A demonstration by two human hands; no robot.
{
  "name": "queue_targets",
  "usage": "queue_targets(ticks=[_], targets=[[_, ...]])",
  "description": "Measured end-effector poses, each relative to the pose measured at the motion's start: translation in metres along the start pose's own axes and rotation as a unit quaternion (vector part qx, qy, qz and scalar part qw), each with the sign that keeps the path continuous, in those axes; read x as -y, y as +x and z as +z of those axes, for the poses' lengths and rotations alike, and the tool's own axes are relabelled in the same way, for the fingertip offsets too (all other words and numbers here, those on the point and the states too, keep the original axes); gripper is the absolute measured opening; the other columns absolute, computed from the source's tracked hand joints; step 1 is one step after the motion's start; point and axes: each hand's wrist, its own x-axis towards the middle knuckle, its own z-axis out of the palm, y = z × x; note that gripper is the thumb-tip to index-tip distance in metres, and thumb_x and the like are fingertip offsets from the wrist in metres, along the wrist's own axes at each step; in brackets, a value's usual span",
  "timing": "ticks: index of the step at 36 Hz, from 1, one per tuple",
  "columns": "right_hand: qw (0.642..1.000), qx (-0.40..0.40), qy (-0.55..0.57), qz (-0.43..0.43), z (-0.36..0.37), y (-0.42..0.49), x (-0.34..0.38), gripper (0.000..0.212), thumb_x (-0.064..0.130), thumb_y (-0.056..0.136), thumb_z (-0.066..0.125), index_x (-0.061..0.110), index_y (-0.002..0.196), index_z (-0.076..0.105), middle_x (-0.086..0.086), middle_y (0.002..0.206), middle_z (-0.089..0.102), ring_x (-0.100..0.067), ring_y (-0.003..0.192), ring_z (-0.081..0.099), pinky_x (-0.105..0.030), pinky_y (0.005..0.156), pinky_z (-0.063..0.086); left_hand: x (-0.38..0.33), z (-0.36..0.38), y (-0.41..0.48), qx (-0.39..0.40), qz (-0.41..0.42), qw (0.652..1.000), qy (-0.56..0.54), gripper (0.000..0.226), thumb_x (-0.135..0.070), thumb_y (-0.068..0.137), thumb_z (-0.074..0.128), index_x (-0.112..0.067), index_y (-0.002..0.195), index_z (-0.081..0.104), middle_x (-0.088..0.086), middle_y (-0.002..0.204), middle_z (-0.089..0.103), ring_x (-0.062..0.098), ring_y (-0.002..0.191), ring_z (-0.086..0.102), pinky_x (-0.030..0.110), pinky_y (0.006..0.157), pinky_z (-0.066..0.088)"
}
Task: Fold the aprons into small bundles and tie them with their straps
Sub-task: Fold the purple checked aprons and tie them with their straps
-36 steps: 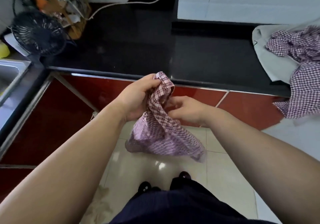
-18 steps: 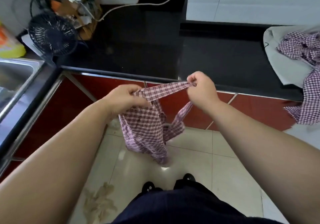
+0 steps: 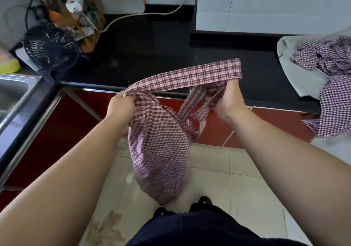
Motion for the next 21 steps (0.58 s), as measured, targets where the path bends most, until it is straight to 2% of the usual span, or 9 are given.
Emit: queue_targets(ticks=[2, 4, 6, 8, 10, 12, 15, 18, 21], targets=[[0.999, 0.02, 0.016, 0.041, 0.001, 0.003, 0.005, 0.063, 0.065, 0.096, 0.017, 0.017, 0.085, 0.056, 0.004, 0.05, 0.048, -0.013, 0.047, 0.045, -0.022, 0.051, 0.041, -0.003, 0.006, -0.002, 0.013, -0.001, 1.0, -0.014, 0.027, -0.015, 0.101, 0.044, -0.02, 0.083, 0.064, -0.001, 0.077, 0.065, 0.017, 0.074, 0.062, 0.031, 0.069, 0.05], [0.995, 0.03, -0.042, 0.083, 0.004, 0.002, 0.013, 0.06, 0.068, 0.094, 0.021, 0.018, 0.086, 0.052, 0.005, 0.049, 0.033, -0.012, 0.045, 0.03, -0.018, 0.041, 0.025, -0.005, 0.007, -0.001, 0.014, 0.014, 1.0, 0.009, 0.022, -0.021, 0.099, 0.05, -0.023, 0.083, 0.065, -0.003, 0.081, 0.069, 0.018, 0.08, 0.066, 0.031, 0.074, 0.053], [0.978, 0.04, -0.187, 0.082, 0.004, 0.001, 0.019, 0.048, 0.062, 0.091, 0.043, 0.016, 0.09, 0.056, 0.005, 0.054, 0.034, -0.011, 0.047, 0.032, -0.021, 0.04, 0.024, -0.006, 0.005, 0.002, 0.003, 0.05, 0.995, 0.086, 0.01, -0.024, 0.093, 0.06, -0.024, 0.085, 0.066, -0.002, 0.085, 0.07, 0.018, 0.084, 0.068, 0.034, 0.079, 0.055], [0.95, 0.047, -0.308, 0.022, 0.006, 0.001, 0.023, 0.038, 0.048, 0.085, 0.065, 0.011, 0.095, 0.065, 0.005, 0.054, 0.042, -0.012, 0.048, 0.037, -0.023, 0.041, 0.03, -0.007, 0.001, 0.003, -0.003, 0.105, 0.977, 0.188, 0.002, -0.018, 0.085, 0.066, -0.02, 0.087, 0.065, -0.002, 0.082, 0.068, 0.017, 0.08, 0.066, 0.031, 0.073, 0.055], [0.951, 0.048, -0.304, -0.033, 0.01, 0.003, 0.026, 0.022, 0.03, 0.083, 0.073, 0.012, 0.093, 0.068, 0.002, 0.064, 0.056, -0.013, 0.056, 0.051, -0.024, 0.05, 0.043, -0.007, 0.0, 0.003, 0.011, 0.144, 0.951, 0.275, 0.009, -0.017, 0.081, 0.069, -0.016, 0.088, 0.064, -0.001, 0.079, 0.065, 0.016, 0.074, 0.062, 0.028, 0.065, 0.05], [0.963, 0.054, -0.258, -0.06, 0.013, 0.004, 0.029, 0.013, 0.02, 0.082, 0.074, 0.015, 0.091, 0.066, -0.001, 0.082, 0.066, -0.009, 0.068, 0.062, -0.022, 0.061, 0.053, -0.008, 0.003, 0.001, 0.031, 0.149, 0.936, 0.318, 0.01, -0.019, 0.08, 0.07, -0.014, 0.088, 0.066, 0.002, 0.081, 0.067, 0.017, 0.075, 0.063, 0.033, 0.067, 0.051], [0.968, 0.102, -0.217, -0.067, 0.02, 0.003, 0.034, 0.013, 0.012, 0.087, 0.068, 0.02, 0.093, 0.061, 0.002, 0.085, 0.064, 0.003, 0.059, 0.058, -0.011, 0.049, 0.043, -0.005, 0.008, 0.006, 0.035, 0.152, 0.927, 0.34, 0.005, -0.014, 0.079, 0.068, -0.015, 0.081, 0.064, 0.004, 0.079, 0.069, 0.022, 0.077, 0.066, 0.04, 0.073, 0.056], [0.968, 0.158, -0.188, -0.049, 0.026, 0.003, 0.035, 0.023, 0.002, 0.088, 0.062, 0.022, 0.096, 0.058, -0.007, 0.103, 0.063, -0.014, 0.084, 0.061, -0.027, 0.08, 0.051, -0.006, 0.01, 0.006, 0.101, 0.115, 0.961, 0.23, 0.017, -0.007, 0.078, 0.072, -0.02, 0.074, 0.062, -0.001, 0.072, 0.066, 0.018, 0.071, 0.064, 0.031, 0.065, 0.051], [0.957, 0.176, -0.226, -0.05, 0.029, 0.001, 0.033, 0.029, -0.004, 0.085, 0.061, 0.023, 0.096, 0.058, -0.006, 0.102, 0.061, -0.019, 0.089, 0.06, -0.036, 0.089, 0.049, -0.009, 0.013, 0.002, 0.219, 0.017, 0.975, 0.027, 0.014, -0.014, 0.076, 0.076, -0.019, 0.072, 0.063, -0.001, 0.069, 0.063, 0.012, 0.062, 0.058, 0.027, 0.06, 0.045]])
